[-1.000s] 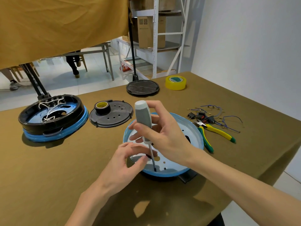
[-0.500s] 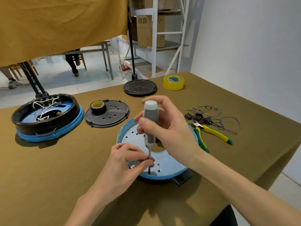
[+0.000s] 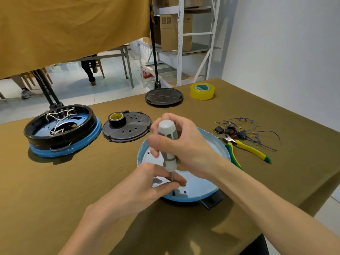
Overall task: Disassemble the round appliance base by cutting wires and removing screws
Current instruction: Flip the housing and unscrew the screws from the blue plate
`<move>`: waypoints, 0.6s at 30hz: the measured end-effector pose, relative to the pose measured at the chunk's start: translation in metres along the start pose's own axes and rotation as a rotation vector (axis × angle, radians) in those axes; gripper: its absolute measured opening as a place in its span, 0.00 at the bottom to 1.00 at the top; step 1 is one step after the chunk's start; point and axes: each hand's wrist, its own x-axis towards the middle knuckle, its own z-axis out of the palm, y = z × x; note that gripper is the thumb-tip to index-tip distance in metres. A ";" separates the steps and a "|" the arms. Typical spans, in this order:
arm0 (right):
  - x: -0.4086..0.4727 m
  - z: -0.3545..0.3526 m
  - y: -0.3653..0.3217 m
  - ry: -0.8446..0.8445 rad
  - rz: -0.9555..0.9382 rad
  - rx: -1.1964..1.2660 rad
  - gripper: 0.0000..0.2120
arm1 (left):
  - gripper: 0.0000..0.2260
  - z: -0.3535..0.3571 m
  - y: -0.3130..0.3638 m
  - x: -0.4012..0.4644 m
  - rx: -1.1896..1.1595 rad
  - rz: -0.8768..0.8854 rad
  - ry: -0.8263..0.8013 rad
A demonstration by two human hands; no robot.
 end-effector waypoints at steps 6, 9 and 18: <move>-0.004 -0.012 0.006 0.042 0.010 -0.013 0.08 | 0.02 0.000 0.001 0.012 -0.143 -0.015 -0.040; -0.005 -0.013 0.008 0.030 -0.004 0.056 0.18 | 0.06 0.003 -0.002 0.013 -0.180 -0.008 -0.017; -0.008 -0.015 0.015 -0.255 0.095 0.392 0.22 | 0.06 0.005 -0.002 0.012 -0.184 0.032 0.070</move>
